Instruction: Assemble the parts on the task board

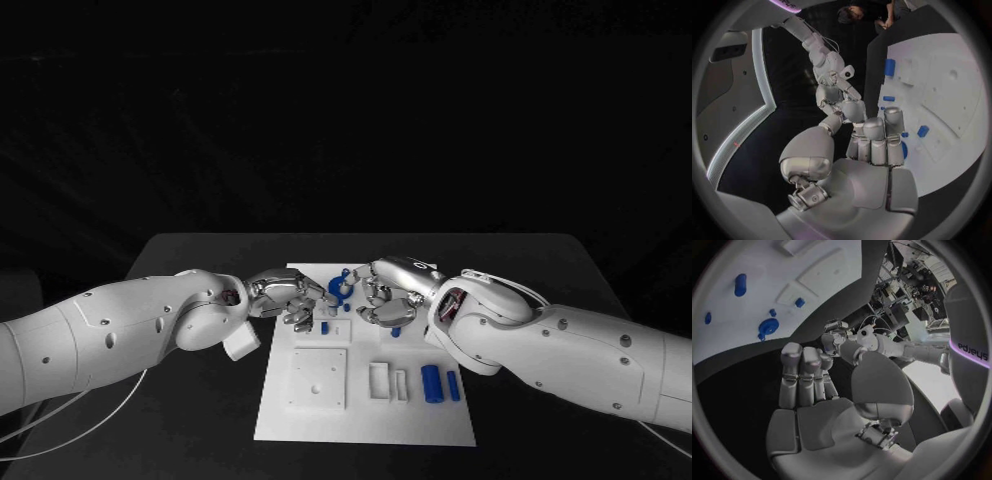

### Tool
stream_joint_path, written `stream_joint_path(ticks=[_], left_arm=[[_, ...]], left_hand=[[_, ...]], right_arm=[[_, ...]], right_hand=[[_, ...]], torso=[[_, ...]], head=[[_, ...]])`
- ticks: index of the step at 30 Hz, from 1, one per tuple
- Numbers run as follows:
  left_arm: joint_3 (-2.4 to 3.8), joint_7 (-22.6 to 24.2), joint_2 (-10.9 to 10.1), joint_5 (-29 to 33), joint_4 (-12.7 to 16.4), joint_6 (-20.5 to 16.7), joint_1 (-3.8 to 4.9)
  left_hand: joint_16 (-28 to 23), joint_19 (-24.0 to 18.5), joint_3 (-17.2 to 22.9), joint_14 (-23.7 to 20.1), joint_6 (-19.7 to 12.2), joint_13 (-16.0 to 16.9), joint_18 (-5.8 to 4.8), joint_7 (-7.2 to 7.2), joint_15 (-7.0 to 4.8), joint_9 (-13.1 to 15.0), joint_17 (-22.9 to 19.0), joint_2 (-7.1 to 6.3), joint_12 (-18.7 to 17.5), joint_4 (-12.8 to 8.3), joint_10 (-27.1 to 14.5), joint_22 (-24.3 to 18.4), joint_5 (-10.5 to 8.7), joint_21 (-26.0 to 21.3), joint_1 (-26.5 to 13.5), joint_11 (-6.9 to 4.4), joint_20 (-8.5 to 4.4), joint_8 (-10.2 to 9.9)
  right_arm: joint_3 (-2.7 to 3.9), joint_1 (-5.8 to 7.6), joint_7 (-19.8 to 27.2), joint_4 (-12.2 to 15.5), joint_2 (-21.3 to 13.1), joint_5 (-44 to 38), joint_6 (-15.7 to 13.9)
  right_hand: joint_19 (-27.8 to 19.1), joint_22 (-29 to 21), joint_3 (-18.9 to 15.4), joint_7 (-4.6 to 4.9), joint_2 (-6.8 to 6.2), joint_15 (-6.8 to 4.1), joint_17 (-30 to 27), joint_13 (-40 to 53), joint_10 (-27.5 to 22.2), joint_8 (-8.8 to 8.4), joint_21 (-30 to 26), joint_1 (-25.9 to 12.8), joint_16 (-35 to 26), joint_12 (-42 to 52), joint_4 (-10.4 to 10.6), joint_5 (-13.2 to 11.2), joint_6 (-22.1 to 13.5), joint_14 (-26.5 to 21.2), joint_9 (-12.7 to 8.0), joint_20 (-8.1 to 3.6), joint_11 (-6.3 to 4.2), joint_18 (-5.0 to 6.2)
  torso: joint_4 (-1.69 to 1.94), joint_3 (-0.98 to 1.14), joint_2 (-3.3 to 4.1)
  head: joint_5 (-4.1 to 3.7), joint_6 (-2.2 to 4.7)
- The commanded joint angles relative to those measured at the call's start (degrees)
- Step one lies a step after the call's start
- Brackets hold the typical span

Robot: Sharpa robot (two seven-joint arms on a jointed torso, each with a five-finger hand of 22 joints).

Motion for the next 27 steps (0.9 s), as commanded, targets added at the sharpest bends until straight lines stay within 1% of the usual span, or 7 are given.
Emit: stream_joint_path(ticks=[1,5,7,23,27], left_arm=[[0.04,0.42,0.08,0.70,0.16,1.03,0.02],[0.04,0.40,0.06,0.71,0.14,1.10,0.02],[0.04,0.41,0.07,0.79,0.14,1.10,0.02],[0.04,0.19,0.08,0.95,0.03,1.07,0.02],[0.04,0.11,0.07,1.04,-0.01,1.10,0.02]], left_hand=[[0.32,-0.45,-0.08,-0.42,0.36,0.08,-0.62,-0.15,-0.34,0.11,0.05,1.59,0.38,-0.22,-0.43,0.75,0.18,-0.19,0.97,-0.14,-6.25,0.37],[0.32,-0.45,-0.07,-0.42,0.35,0.08,-0.62,-0.15,-0.34,0.14,0.06,1.60,0.39,-0.23,-0.43,0.75,0.17,-0.19,0.93,-0.14,-6.25,0.38],[0.32,-0.45,-0.07,-0.42,0.35,0.08,-0.62,-0.15,-0.34,0.15,0.06,1.61,0.39,-0.24,-0.44,0.75,0.16,-0.19,0.92,-0.14,-6.26,0.38],[0.33,-0.44,-0.01,-0.42,0.33,0.08,-0.61,-0.17,-0.35,0.30,0.07,1.65,0.41,-0.30,-0.43,0.77,0.08,-0.18,0.79,-0.15,-6.29,0.41],[0.33,-0.44,0.00,-0.41,0.33,0.07,-0.60,-0.17,-0.36,0.31,0.07,1.66,0.41,-0.31,-0.43,0.77,0.07,-0.18,0.78,-0.16,-6.30,0.41]], right_arm=[[-0.03,-0.04,0.08,0.24,0.14,-0.86,-0.41],[-0.07,-0.04,0.10,0.39,0.15,-0.86,-0.38],[-0.11,-0.04,0.11,0.49,0.15,-0.86,-0.36],[-0.30,-0.04,0.26,0.95,0.25,-0.84,-0.61],[-0.39,-0.04,0.29,1.20,0.22,-0.83,-0.51]], right_hand=[[-0.08,1.39,0.27,0.06,-0.20,-0.38,0.09,0.10,0.27,-0.07,0.24,-0.26,0.27,0.24,-0.02,0.31,-0.52,-0.13,0.08,-0.17,-0.29,1.81],[-0.10,1.39,0.31,0.05,-0.20,-0.38,0.12,0.19,0.29,-0.06,0.33,-0.25,0.33,0.23,0.00,0.30,-0.56,-0.13,0.09,-0.18,-0.29,1.81],[-0.11,1.38,0.32,0.05,-0.20,-0.38,0.13,0.23,0.29,-0.05,0.37,-0.25,0.34,0.22,0.00,0.30,-0.56,-0.13,0.10,-0.18,-0.29,1.81],[-0.17,1.36,0.39,-0.02,-0.12,-0.43,0.23,0.57,0.37,0.08,0.73,-0.28,0.54,0.19,0.06,0.20,-0.56,-0.15,0.19,-0.21,-0.35,1.81],[-0.20,1.36,0.42,-0.15,-0.10,-0.50,0.27,0.72,0.43,0.06,0.89,-0.25,0.62,0.18,0.02,0.20,-0.69,-0.16,0.19,-0.23,-0.45,1.81]], torso=[[-0.03,0.05,0.01],[-0.05,0.09,-0.01],[-0.08,0.06,-0.01],[-0.04,0.09,-0.01],[-0.07,0.09,-0.01]], head=[[0.09,-0.14],[0.17,-0.13],[0.18,-0.16],[0.14,-0.29],[0.15,-0.32]])
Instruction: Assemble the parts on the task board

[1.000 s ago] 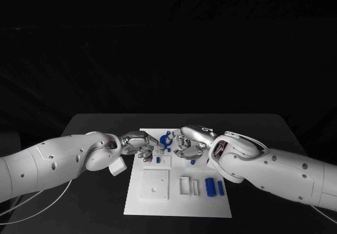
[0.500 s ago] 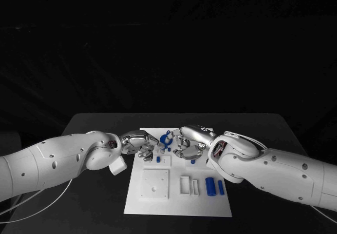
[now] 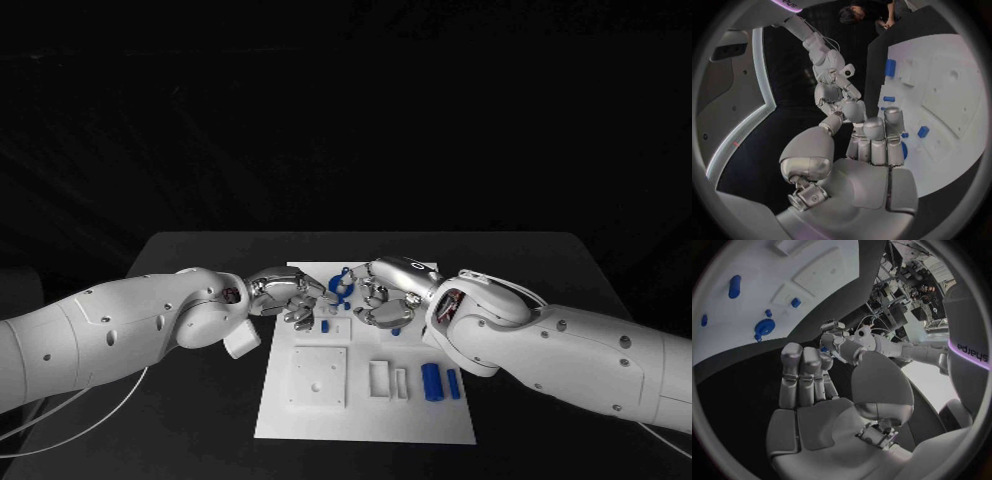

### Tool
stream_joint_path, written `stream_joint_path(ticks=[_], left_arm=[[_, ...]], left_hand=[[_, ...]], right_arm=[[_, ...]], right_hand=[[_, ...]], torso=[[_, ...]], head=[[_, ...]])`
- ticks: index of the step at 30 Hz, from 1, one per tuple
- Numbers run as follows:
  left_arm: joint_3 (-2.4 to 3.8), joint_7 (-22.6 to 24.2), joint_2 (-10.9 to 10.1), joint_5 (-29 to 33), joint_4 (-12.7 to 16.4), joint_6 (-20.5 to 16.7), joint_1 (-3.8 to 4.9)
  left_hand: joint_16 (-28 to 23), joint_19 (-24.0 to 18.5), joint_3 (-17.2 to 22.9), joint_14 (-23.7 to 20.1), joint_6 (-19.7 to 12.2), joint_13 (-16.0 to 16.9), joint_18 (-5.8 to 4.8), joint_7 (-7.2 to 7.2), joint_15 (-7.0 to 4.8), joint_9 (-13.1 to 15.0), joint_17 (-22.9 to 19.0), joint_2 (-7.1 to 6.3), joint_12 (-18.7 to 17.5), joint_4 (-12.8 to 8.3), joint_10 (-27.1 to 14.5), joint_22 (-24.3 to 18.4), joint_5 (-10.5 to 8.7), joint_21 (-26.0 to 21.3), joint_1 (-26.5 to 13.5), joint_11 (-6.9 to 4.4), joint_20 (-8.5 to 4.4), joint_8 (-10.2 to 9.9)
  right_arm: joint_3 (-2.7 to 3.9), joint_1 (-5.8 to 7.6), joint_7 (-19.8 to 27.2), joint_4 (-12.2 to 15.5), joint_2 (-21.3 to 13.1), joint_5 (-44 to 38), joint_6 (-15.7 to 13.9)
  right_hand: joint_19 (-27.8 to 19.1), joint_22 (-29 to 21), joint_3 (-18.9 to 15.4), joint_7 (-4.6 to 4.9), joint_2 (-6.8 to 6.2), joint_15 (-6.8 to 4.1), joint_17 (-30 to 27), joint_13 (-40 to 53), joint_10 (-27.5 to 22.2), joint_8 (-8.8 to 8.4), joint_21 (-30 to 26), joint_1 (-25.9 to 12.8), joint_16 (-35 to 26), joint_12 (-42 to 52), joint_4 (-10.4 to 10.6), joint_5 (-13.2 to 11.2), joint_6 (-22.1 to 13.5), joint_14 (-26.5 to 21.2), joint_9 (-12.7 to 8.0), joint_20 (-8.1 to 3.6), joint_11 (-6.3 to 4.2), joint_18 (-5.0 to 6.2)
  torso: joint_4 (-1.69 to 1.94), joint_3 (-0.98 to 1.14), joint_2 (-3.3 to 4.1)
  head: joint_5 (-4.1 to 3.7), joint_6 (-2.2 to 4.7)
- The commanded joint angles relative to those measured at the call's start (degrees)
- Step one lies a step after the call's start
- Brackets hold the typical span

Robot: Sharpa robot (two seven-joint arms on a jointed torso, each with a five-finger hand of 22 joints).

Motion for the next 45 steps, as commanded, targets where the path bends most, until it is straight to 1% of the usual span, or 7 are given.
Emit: stream_joint_path(ticks=[1,16,28,33,36,40,45], left_arm=[[0.04,0.17,0.07,0.79,0.05,0.78,0.02],[0.04,0.02,-0.09,2.18,-0.38,0.40,0.03],[0.04,-0.06,-0.14,2.27,-0.44,0.44,0.03],[0.04,-0.24,-0.13,2.28,-0.48,0.21,0.03],[0.04,-0.40,-0.13,2.28,-0.48,0.34,0.03],[0.04,-0.61,-0.13,2.28,-0.51,0.25,0.03],[0.04,-0.96,-0.17,2.28,-0.57,-0.24,0.03]], left_hand=[[0.33,-0.44,0.14,-0.17,0.46,0.09,-0.61,-0.05,-0.56,0.05,0.08,1.43,0.18,-0.12,-0.27,0.74,0.25,-0.18,1.01,0.01,-6.30,0.28],[0.35,-0.38,0.18,-0.13,0.49,0.09,-0.60,-0.07,-0.58,0.20,0.10,1.48,0.22,-0.12,-0.23,0.75,0.21,-0.15,0.87,-0.01,-6.34,0.33],[0.36,-0.35,0.21,-0.12,0.51,0.09,-0.59,-0.09,-0.59,0.29,0.11,1.50,0.24,-0.13,-0.21,0.76,0.19,-0.14,0.81,-0.03,-6.36,0.36],[0.37,-0.34,0.23,-0.11,0.51,0.08,-0.58,-0.09,-0.60,0.32,0.11,1.51,0.24,-0.13,-0.21,0.76,0.19,-0.13,0.78,-0.03,-6.37,0.37],[0.37,-0.33,0.24,-0.11,0.50,0.08,-0.58,-0.09,-0.60,0.35,0.11,1.51,0.24,-0.13,-0.21,0.76,0.18,-0.13,0.76,-0.03,-6.37,0.37],[0.36,-0.32,0.24,-0.11,0.50,0.08,-0.58,-0.09,-0.60,0.37,0.11,1.52,0.24,-0.13,-0.21,0.76,0.18,-0.13,0.74,-0.04,-6.38,0.38],[0.36,-0.31,0.26,-0.10,0.50,0.07,-0.58,-0.10,-0.61,0.40,0.11,1.54,0.24,-0.12,-0.21,0.76,0.16,-0.12,0.72,-0.04,-6.38,0.39]], right_arm=[[-0.13,-0.04,0.30,0.42,0.02,-0.58,-0.04],[-0.61,-0.04,0.02,0.89,-0.43,-0.57,0.62],[-0.77,-0.04,-0.04,1.21,-0.52,-0.58,0.84],[-0.82,-0.04,-0.02,0.89,-0.50,-0.55,0.89],[-0.86,-0.04,-0.02,0.87,-0.45,-0.55,0.89],[-0.93,-0.04,-0.01,0.89,-0.39,-0.55,0.85],[-0.99,-0.05,0.00,0.93,-0.44,-0.51,0.89]], right_hand=[[-0.08,1.37,0.43,-0.17,-0.08,-0.33,0.09,0.14,0.24,0.08,0.44,-0.25,0.34,0.18,0.02,0.20,-0.27,0.04,0.10,-0.36,-0.28,1.83],[-0.12,1.37,0.38,-0.29,0.05,-0.49,0.32,0.73,0.46,0.42,1.09,-0.41,0.78,0.16,-0.02,0.21,-0.04,0.06,0.29,-0.43,-0.41,1.83],[-0.13,1.35,0.33,-0.21,0.06,-0.45,0.44,1.02,0.58,0.55,1.39,-0.51,1.00,0.17,-0.03,0.25,0.05,0.06,0.37,-0.48,-0.35,1.83],[-0.13,1.34,0.29,-0.19,0.05,-0.43,0.47,1.11,0.61,0.58,1.48,-0.57,1.07,0.16,-0.02,0.27,0.06,0.05,0.39,-0.49,-0.33,1.83],[-0.14,1.34,0.27,-0.19,0.04,-0.42,0.49,1.15,0.62,0.59,1.52,-0.60,1.10,0.15,-0.01,0.28,0.05,0.04,0.39,-0.49,-0.32,1.83],[-0.15,1.33,0.26,-0.18,0.03,-0.41,0.50,1.19,0.63,0.59,1.55,-0.63,1.12,0.14,-0.01,0.28,0.04,0.04,0.40,-0.49,-0.32,1.83],[-0.16,1.33,0.25,-0.18,0.03,-0.41,0.51,1.22,0.64,0.60,1.58,-0.65,1.14,0.13,0.00,0.29,0.03,0.03,0.40,-0.50,-0.32,1.83]], torso=[[-0.01,0.00,-0.01],[0.01,-0.01,0.00],[0.02,-0.03,0.00],[0.02,-0.04,0.01],[0.04,-0.06,0.01],[0.06,-0.03,0.02],[0.03,-0.04,0.01]], head=[[0.02,-0.04],[-0.01,-0.09],[-0.07,-0.10],[-0.12,-0.06],[-0.17,-0.09],[-0.17,-0.14],[-0.19,-0.23]])
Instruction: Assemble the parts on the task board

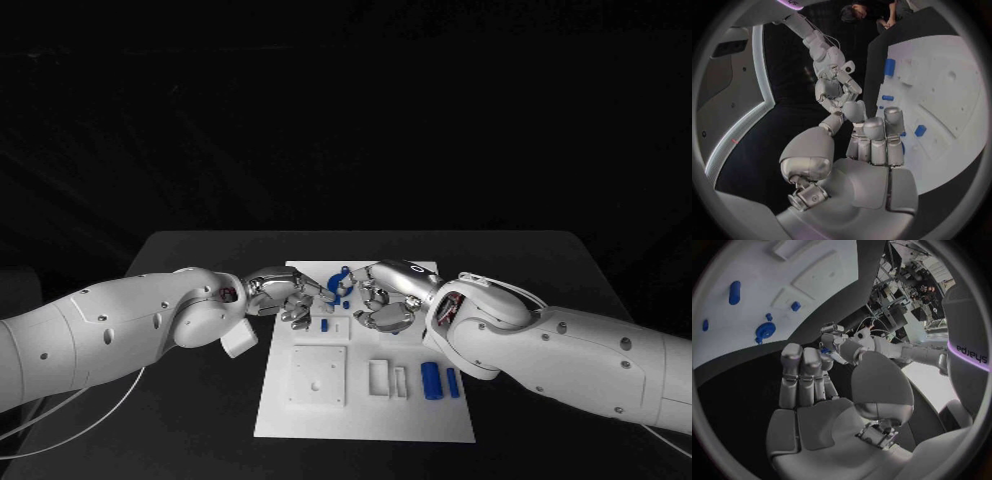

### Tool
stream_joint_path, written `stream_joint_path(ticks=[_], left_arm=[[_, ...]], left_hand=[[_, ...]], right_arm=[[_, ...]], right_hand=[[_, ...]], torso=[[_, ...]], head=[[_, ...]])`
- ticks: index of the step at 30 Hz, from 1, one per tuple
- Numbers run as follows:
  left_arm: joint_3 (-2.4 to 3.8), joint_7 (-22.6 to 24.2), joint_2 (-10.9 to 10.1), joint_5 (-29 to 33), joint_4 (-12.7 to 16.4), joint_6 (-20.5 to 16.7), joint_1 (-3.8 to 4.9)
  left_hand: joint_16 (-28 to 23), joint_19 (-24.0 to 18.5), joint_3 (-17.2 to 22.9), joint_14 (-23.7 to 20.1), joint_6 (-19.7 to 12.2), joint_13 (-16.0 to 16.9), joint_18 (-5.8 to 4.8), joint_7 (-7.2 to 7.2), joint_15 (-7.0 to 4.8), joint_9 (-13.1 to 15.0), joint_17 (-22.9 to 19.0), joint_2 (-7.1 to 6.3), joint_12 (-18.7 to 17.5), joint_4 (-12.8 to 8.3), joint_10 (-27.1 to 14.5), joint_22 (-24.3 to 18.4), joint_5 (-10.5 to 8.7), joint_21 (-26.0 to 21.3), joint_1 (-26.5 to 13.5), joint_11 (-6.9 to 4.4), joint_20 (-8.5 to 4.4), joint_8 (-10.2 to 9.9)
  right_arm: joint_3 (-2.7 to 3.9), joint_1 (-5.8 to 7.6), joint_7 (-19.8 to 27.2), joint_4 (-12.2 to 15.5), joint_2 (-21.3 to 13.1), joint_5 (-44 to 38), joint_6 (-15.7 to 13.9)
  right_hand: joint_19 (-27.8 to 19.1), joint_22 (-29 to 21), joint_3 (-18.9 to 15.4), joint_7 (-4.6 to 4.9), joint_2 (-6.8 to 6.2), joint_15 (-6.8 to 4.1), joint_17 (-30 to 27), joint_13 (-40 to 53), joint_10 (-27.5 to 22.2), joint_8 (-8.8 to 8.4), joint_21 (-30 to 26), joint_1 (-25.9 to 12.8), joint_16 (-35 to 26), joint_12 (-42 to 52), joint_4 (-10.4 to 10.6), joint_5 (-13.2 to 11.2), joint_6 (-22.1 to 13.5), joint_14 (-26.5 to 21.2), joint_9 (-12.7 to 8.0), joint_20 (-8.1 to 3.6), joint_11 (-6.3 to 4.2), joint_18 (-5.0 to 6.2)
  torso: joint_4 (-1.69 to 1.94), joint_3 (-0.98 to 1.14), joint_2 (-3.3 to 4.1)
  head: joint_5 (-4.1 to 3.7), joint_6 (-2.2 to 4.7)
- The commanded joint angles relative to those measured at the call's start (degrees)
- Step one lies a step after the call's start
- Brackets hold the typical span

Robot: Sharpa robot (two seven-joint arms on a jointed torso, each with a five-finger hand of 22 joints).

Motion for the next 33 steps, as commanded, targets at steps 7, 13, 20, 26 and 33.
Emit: stream_joint_path(ticks=[7,13,20,26,33], left_arm=[[0.11,-0.34,-0.06,0.88,-0.05,-0.82,0.11],[0.11,-0.55,-0.08,0.42,-0.11,-1.12,0.11],[0.10,-0.74,-0.07,-0.22,-0.03,-1.36,0.11],[0.10,-1.97,-0.11,-1.76,0.23,-3.19,0.11],[0.09,-5.72,-0.20,-4.05,0.59,-8.00,0.11]], left_hand=[[0.37,-0.29,0.28,0.02,0.49,0.09,-0.58,-0.16,-0.42,0.13,0.08,1.47,0.25,0.00,-0.31,0.80,0.22,-0.11,0.77,-0.14,-6.40,0.23],[0.37,-0.27,0.29,0.03,0.56,0.08,-0.58,-0.18,-0.44,0.23,0.09,1.47,0.25,0.00,-0.30,0.81,0.20,-0.09,0.70,-0.16,-6.41,0.30],[0.37,-0.25,0.32,0.03,0.61,0.07,-0.58,-0.20,-0.45,0.30,0.09,1.47,0.26,-0.02,-0.29,0.82,0.20,-0.07,0.67,-0.17,-6.43,0.34],[0.35,-0.24,0.36,0.03,0.90,0.04,-0.58,-0.27,-0.51,0.57,0.09,1.41,0.24,-0.07,-0.31,0.86,0.24,-0.03,0.54,-0.23,-6.45,0.55],[0.32,-0.27,0.42,-0.03,1.76,-0.04,-0.62,-0.65,-0.85,1.82,0.12,1.43,0.24,-0.18,-0.42,0.94,1.19,0.07,-0.16,-0.58,-6.51,1.41]], right_arm=[[-0.17,-0.14,0.52,0.27,-0.01,-0.46,0.90],[-0.17,-0.20,0.56,0.49,-0.05,-0.44,0.85],[-0.17,-0.26,0.49,0.24,-0.03,-0.43,0.58],[-0.17,-0.26,0.34,-0.97,-0.13,-0.46,-0.43],[-0.09,-0.25,0.60,-3.66,-1.18,0.71,-2.25]], right_hand=[[0.02,1.34,0.23,0.03,0.02,-0.41,0.11,0.11,0.43,0.14,0.41,-0.67,0.26,0.12,0.00,0.30,0.24,0.02,0.03,-0.27,-0.11,1.81],[0.00,1.33,0.21,0.04,0.01,-0.40,0.12,0.15,0.44,0.15,0.44,-0.71,0.28,0.10,0.02,0.31,0.24,0.01,0.04,-0.28,-0.10,1.81],[-0.01,1.32,0.18,0.06,-0.03,-0.39,0.12,0.20,0.44,0.16,0.48,-0.76,0.30,0.08,0.03,0.32,0.22,0.00,0.05,-0.28,-0.08,1.81],[-0.13,1.29,0.14,0.18,-0.16,-0.31,0.13,0.34,0.39,0.12,0.54,-0.91,0.32,-0.03,0.12,0.38,0.06,-0.07,0.04,-0.28,0.02,1.81],[-0.30,1.24,0.05,0.40,-0.60,-0.13,0.08,0.54,0.29,0.09,0.60,-1.06,0.29,-0.22,0.26,0.28,-0.11,-0.17,0.05,-0.29,0.22,1.81]], torso=[[-0.03,0.02,-0.01],[-0.02,0.04,-0.01],[0.00,0.03,0.00],[-0.02,0.02,0.00],[0.00,0.04,-0.08]], head=[[-0.01,-0.06],[-0.02,-0.11],[-0.02,-0.10],[0.00,-0.07],[0.07,-0.11]])
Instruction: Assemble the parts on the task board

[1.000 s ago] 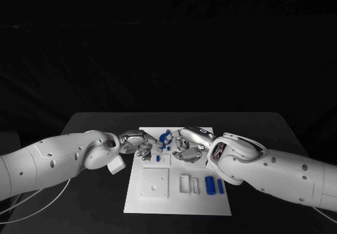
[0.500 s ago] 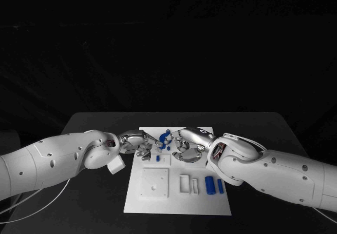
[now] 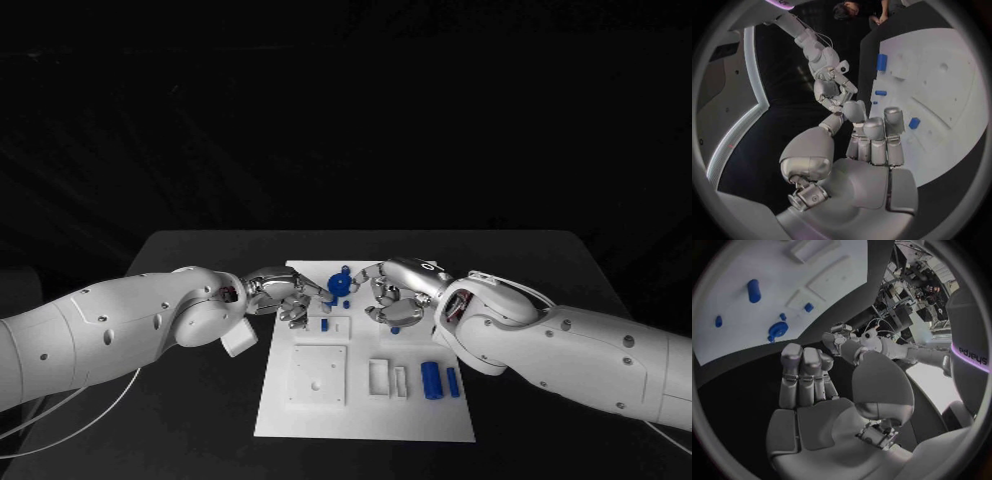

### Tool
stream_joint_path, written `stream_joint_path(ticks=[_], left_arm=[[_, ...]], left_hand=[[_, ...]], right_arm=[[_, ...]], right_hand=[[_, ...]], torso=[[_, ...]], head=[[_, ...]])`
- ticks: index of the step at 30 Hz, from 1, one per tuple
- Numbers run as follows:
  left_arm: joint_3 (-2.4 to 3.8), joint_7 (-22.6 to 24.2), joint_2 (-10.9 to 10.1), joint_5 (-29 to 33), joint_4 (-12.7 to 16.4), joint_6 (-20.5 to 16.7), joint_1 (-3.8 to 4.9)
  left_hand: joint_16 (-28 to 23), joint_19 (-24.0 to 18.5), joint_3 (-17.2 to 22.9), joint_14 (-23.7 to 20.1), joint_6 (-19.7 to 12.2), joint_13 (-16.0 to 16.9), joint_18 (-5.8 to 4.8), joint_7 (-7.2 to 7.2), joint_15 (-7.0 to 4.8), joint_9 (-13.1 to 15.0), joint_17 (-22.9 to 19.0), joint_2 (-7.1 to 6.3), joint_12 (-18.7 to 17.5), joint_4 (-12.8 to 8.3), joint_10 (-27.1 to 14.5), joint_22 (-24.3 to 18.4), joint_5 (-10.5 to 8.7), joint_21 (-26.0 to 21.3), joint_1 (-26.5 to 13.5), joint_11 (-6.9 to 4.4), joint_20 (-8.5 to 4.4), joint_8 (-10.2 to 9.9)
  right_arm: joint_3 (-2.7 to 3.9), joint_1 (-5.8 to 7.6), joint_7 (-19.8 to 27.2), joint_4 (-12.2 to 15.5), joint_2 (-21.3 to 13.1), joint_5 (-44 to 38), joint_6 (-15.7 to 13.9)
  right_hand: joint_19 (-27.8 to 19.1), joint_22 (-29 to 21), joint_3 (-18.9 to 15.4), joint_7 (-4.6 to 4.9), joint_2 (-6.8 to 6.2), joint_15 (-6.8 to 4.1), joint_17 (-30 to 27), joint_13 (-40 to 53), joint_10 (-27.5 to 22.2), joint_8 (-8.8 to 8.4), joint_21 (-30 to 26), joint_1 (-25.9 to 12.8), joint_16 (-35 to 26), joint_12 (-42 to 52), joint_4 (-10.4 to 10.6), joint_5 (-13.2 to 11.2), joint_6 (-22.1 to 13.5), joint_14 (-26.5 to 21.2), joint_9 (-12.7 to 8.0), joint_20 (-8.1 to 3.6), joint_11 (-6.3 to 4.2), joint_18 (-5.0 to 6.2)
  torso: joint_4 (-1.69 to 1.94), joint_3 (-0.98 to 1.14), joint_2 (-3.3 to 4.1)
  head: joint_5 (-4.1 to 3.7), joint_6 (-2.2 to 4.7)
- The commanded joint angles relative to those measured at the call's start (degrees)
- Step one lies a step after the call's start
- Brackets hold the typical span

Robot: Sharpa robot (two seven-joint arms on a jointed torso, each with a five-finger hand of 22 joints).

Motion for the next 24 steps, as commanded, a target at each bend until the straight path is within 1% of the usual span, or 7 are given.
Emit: stream_joint_path(ticks=[1,6,9,11,13,21,24], left_arm=[[0.04,-4.07,-0.21,-3.08,0.45,-5.69,0.05],[0.06,-8.69,-1.43,-6.78,1.76,-9.14,0.30],[0.09,-12.93,-2.05,-9.65,2.57,-10.77,1.05],[0.08,-17.90,-2.22,-14.31,2.92,-11.86,2.01],[0.07,-20.76,-2.14,-18.22,3.12,-11.48,2.49],[-0.35,-29.22,0.65,-31.59,2.92,-10.22,2.87],[-0.36,-30.40,1.74,-34.85,2.16,-10.51,2.86]], left_hand=[[0.32,-0.26,0.49,-0.11,1.54,-0.05,-0.63,-1.00,-0.82,0.66,0.09,1.25,0.25,-0.09,-0.13,0.96,0.59,0.10,-0.08,-0.37,-6.53,0.59],[0.55,-0.07,0.56,0.19,1.78,-0.11,-0.57,-1.27,-1.08,1.65,0.21,1.25,0.41,-0.15,0.23,0.98,1.34,0.25,-0.56,-0.64,-6.66,1.06],[0.70,0.12,0.63,0.42,1.96,-0.18,-0.51,-1.43,-1.22,2.15,0.29,1.19,0.49,-0.20,0.51,0.97,1.76,0.37,-0.78,-0.79,-6.76,1.30],[0.83,0.35,0.76,0.70,2.16,-0.29,-0.44,-1.58,-1.36,2.59,0.35,1.08,0.53,-0.22,0.82,0.94,2.32,0.45,-0.95,-0.95,-6.87,1.49],[0.86,0.50,0.82,0.84,2.26,-0.36,-0.39,-1.65,-1.43,2.79,0.37,0.97,0.53,-0.26,0.98,0.93,2.53,0.53,-1.01,-1.02,-6.93,1.56],[1.11,1.20,1.14,1.65,2.99,-0.67,-0.17,-1.98,-1.69,3.46,0.47,0.36,0.57,-0.32,1.75,0.91,3.71,0.86,-1.15,-1.34,-7.20,1.85],[1.25,1.35,1.23,1.89,3.27,-0.73,-0.13,-2.06,-1.73,3.63,0.53,0.20,0.66,-0.31,1.96,0.91,3.95,0.96,-1.18,-1.41,-7.25,1.92]], right_arm=[[0.18,-0.03,0.63,-1.24,-0.74,1.24,-1.68],[1.48,-0.02,0.65,-3.86,-1.97,3.14,-2.71],[2.34,0.00,0.64,-4.98,-2.67,3.57,-3.12],[3.29,0.02,0.72,-6.25,-3.02,3.88,-3.67],[4.16,0.03,0.80,-7.19,-3.09,4.13,-4.18],[6.33,0.42,1.05,-9.28,-3.67,5.84,-5.01],[6.57,0.71,1.13,-9.59,-3.68,6.10,-5.18]], right_hand=[[-0.20,1.24,0.06,0.43,-0.17,-0.12,0.04,0.10,0.28,0.06,0.38,-0.60,0.28,-0.23,0.27,0.26,-0.11,-0.18,-0.03,-0.41,0.24,1.81],[-0.27,1.21,0.16,0.55,-0.25,-0.01,0.00,0.20,0.29,0.14,0.39,-0.52,0.26,-0.31,0.38,0.19,-0.01,-0.21,0.01,-0.42,0.36,1.81],[-0.31,1.19,0.27,0.65,-0.34,0.06,-0.02,0.27,0.31,0.20,0.40,-0.40,0.26,-0.37,0.39,0.17,0.05,-0.22,0.04,-0.43,0.44,1.81],[-0.35,1.17,0.39,0.74,-0.46,0.15,-0.05,0.34,0.33,0.25,0.41,-0.27,0.25,-0.43,0.42,0.14,0.11,-0.24,0.06,-0.43,0.53,1.81],[-0.42,1.14,0.53,0.81,-0.57,0.23,-0.09,0.41,0.31,0.30,0.40,-0.14,0.21,-0.53,0.45,0.11,0.17,-0.30,0.08,-0.42,0.61,1.81],[-0.51,1.11,0.75,0.93,-0.84,0.32,-0.16,0.51,0.33,0.38,0.39,0.04,0.15,-0.69,0.55,0.09,0.27,-0.36,0.12,-0.38,0.72,1.81],[-0.51,1.10,0.78,0.95,-0.89,0.35,-0.17,0.53,0.35,0.39,0.39,0.07,0.15,-0.71,0.58,0.08,0.29,-0.35,0.13,-0.37,0.74,1.81]], torso=[[0.01,-0.01,-0.06],[0.01,0.01,-0.04],[0.06,0.07,-0.05],[0.03,0.10,-0.11],[0.02,0.11,-0.15],[-0.04,0.08,-0.05],[-0.06,0.05,0.00]], head=[[0.10,-0.03],[0.26,-0.02],[0.45,-0.12],[0.72,-0.17],[0.84,-0.23],[1.19,-0.44],[1.29,-0.50]])
